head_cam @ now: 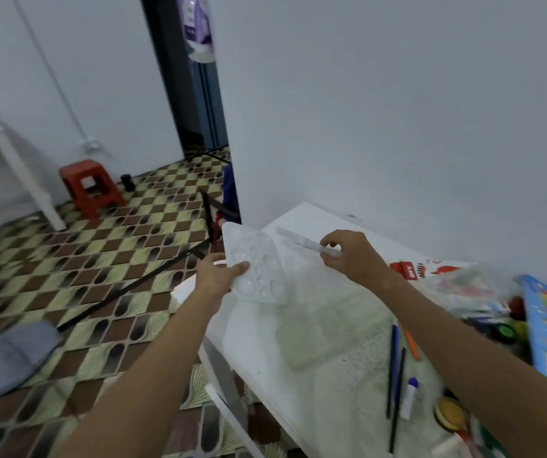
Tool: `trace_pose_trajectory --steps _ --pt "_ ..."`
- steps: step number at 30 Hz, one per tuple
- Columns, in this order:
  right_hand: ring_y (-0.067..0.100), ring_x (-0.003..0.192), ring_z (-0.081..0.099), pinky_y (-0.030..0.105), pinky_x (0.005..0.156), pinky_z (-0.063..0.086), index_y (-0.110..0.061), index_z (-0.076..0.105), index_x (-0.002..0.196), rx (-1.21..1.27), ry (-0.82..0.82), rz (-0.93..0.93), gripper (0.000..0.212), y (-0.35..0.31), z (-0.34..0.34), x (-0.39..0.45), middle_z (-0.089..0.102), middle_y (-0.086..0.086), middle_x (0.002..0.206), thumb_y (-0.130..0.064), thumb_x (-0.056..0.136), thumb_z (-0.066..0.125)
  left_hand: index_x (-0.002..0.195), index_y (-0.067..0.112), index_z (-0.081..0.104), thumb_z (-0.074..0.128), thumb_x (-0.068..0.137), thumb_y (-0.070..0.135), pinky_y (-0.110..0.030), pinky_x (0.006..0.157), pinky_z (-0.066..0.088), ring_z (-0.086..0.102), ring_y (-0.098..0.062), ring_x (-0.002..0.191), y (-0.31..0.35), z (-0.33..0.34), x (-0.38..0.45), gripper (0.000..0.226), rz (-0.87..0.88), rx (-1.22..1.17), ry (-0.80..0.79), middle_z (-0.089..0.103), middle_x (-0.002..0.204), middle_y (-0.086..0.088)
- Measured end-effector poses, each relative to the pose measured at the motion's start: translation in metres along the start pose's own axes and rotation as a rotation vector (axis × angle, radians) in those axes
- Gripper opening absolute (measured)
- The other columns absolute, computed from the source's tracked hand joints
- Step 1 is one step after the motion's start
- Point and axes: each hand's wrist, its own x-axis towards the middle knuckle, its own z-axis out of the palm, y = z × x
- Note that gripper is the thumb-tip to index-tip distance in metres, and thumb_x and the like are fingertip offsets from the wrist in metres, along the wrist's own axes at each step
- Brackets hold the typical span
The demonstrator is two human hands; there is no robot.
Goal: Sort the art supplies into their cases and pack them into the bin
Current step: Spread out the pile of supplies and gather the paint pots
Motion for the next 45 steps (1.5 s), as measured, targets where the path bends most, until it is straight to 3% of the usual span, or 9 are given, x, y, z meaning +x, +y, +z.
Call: trace_pose_trajectory --steps 3,9,13,18,25,29,35,42,45 --pt "0.023 0.08 0.062 0.033 0.073 0.049 -0.006 0.071 0.09 -0.011 -0.065 0.017 0.012 0.011 0.021 0.008 0.069 0.006 0.089 -0.006 0.078 0.069 0.118 0.011 0.049 0.085 0.07 0.019 -0.039 0.073 0.056 0.064 -0.025 0.092 -0.019 0.006 0.008 0.06 -0.025 0.069 0.069 0.064 0.108 -0.01" --pt "0.024 0.09 0.059 0.037 0.079 0.049 -0.007 0.068 0.088 -0.062 -0.172 0.099 0.008 0.035 0.045 0.006 0.064 0.007 0.094 -0.009 0.081 0.068 0.138 0.006 0.037 0.077 0.077 0.039 -0.039 0.1 0.04 0.049 -0.031 0.123 -0.041 0.019 0.017 0.08 0.023 0.547 0.097 0.052 0.133 -0.013" --pt "0.023 0.1 0.056 0.035 0.084 0.049 -0.005 0.07 0.096 -0.142 -0.183 0.117 0.014 0.046 0.049 0.007 0.064 0.01 0.101 -0.011 0.084 0.066 0.129 0.003 0.047 0.069 0.084 0.041 -0.032 0.091 0.038 0.05 -0.029 0.119 -0.042 0.027 0.016 0.063 0.085 0.702 0.106 0.055 0.128 -0.012" --pt "0.024 0.102 0.057 0.033 0.089 0.049 -0.009 0.072 0.093 -0.189 -0.218 0.143 0.013 0.058 0.054 0.008 0.067 0.006 0.1 -0.012 0.082 0.068 0.101 0.007 0.058 0.063 0.083 0.052 -0.03 0.072 0.039 0.053 -0.021 0.088 -0.047 0.03 0.018 0.049 0.089 0.824 0.138 0.061 0.104 -0.01" --pt "0.019 0.105 0.058 0.014 0.087 0.034 -0.006 0.068 0.105 -0.058 -0.161 0.187 0.031 0.049 0.033 -0.006 0.066 0.006 0.11 -0.013 0.076 0.075 0.122 0.009 0.051 0.057 0.087 0.053 -0.033 0.077 0.043 0.057 -0.027 0.107 -0.025 0.045 -0.007 0.057 0.194 0.955 0.139 0.046 0.124 -0.009" --pt "0.012 0.102 0.058 0.005 0.084 0.029 -0.01 0.069 0.102 -0.013 -0.055 0.209 0.03 0.039 -0.007 -0.04 0.066 0.002 0.109 -0.019 0.075 0.077 0.126 0.009 0.054 0.063 0.086 0.047 -0.027 0.082 0.037 0.054 -0.025 0.111 -0.009 0.077 -0.027 0.056 0.378 0.865 -0.019 0.052 0.127 -0.009" --pt "0.012 0.09 0.059 0.013 0.081 0.038 -0.011 0.071 0.099 -0.069 0.127 0.338 0.025 0.042 -0.11 -0.127 0.068 0.002 0.101 -0.017 0.076 0.075 0.119 0.01 0.063 0.066 0.085 0.044 -0.025 0.085 0.039 0.057 -0.021 0.105 0.017 0.171 -0.087 0.048 0.587 0.777 -0.367 0.065 0.108 -0.006" --pt "0.023 0.103 0.06 0.024 0.079 0.039 -0.007 0.068 0.109 -0.249 0.243 0.829 0.034 0.071 -0.223 -0.255 0.067 0.009 0.112 -0.026 0.081 0.073 0.108 0.014 0.065 0.068 0.082 0.045 -0.023 0.071 0.038 0.06 -0.014 0.084 0.02 0.291 -0.171 0.04 0.657 0.773 -0.737 0.067 0.092 -0.001" --pt "0.024 0.118 0.053 0.027 0.088 0.039 -0.006 0.055 0.127 -0.17 0.25 1.012 0.057 0.082 -0.235 -0.288 0.058 0.011 0.129 -0.032 0.081 0.073 0.084 0.014 0.059 0.068 0.082 0.046 -0.024 0.056 0.038 0.059 -0.014 0.065 0.009 0.327 -0.197 0.032 0.589 0.815 -0.833 0.061 0.076 -0.001"
